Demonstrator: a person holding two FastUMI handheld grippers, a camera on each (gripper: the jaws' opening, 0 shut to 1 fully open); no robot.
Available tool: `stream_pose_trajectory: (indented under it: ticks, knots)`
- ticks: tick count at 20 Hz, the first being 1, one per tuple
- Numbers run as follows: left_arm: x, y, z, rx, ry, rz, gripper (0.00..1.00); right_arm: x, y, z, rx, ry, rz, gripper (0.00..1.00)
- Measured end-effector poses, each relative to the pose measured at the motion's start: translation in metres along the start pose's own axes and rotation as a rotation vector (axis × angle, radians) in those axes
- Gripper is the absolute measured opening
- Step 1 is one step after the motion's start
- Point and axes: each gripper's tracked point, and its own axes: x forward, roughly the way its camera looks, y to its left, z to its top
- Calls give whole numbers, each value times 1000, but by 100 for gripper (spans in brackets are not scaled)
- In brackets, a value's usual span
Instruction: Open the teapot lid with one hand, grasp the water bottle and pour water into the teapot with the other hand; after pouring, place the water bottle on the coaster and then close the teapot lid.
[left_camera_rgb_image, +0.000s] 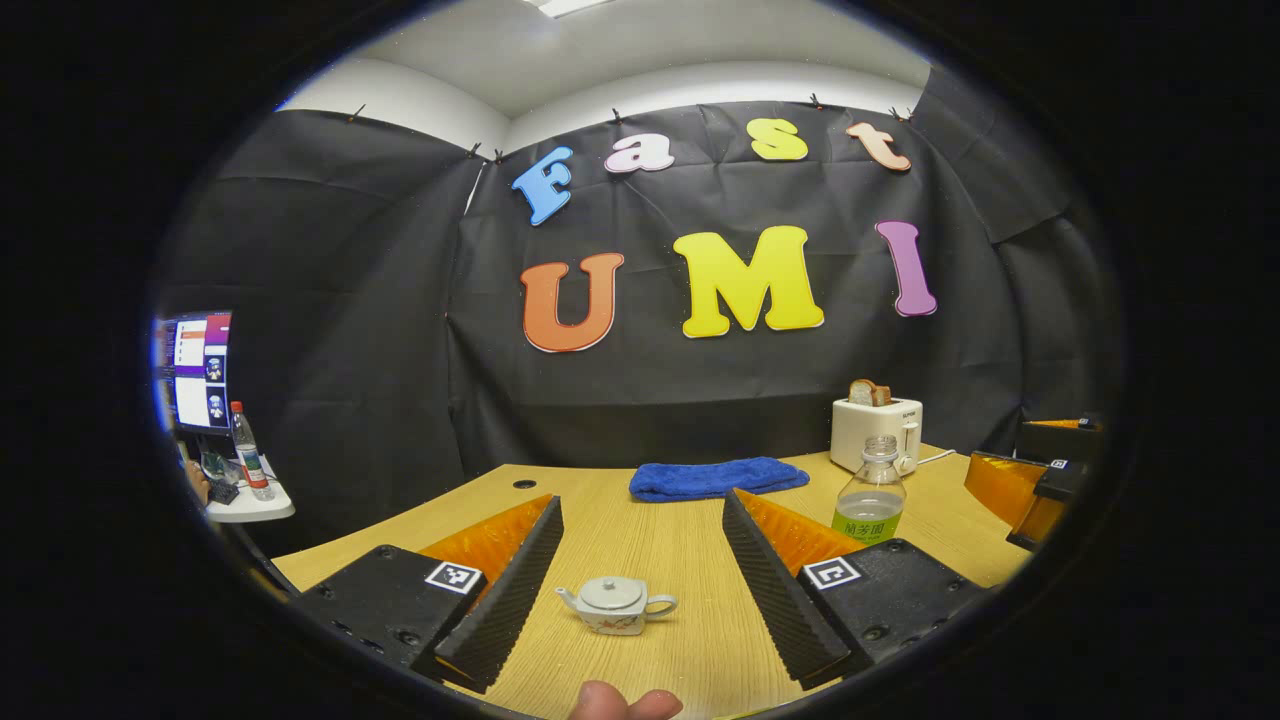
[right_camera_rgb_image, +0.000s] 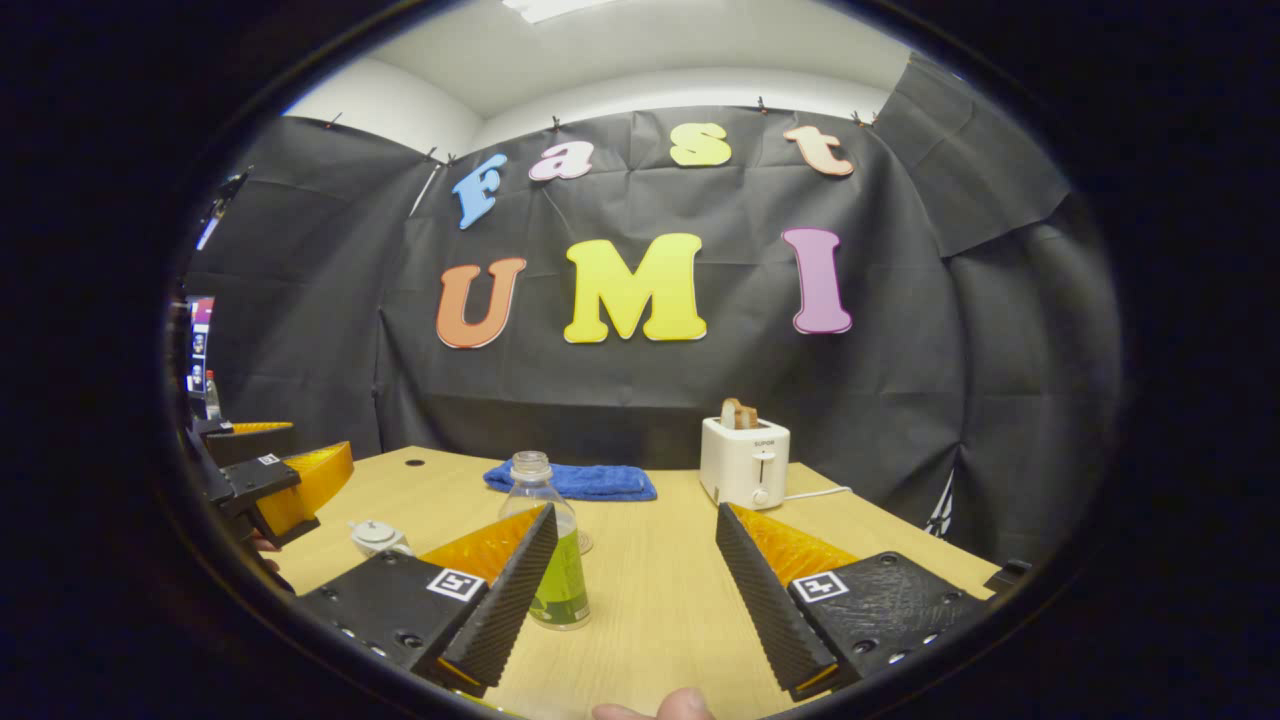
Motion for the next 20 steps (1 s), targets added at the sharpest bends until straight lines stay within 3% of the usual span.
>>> stream_pose_trajectory:
  ticks: [7, 13, 20]
  knots:
    - [9, 37, -54, 9, 114, 42, 100, 2, -16, -24, -24, 29, -12, 95]
    - [42, 41, -98, 7, 232, 8, 98, 8, -28, -36, -28, 61, -37, 95]
    - [68, 32, -116, 18, 302, -14, 71, 14, -40, -41, -26, 76, -65, 95]
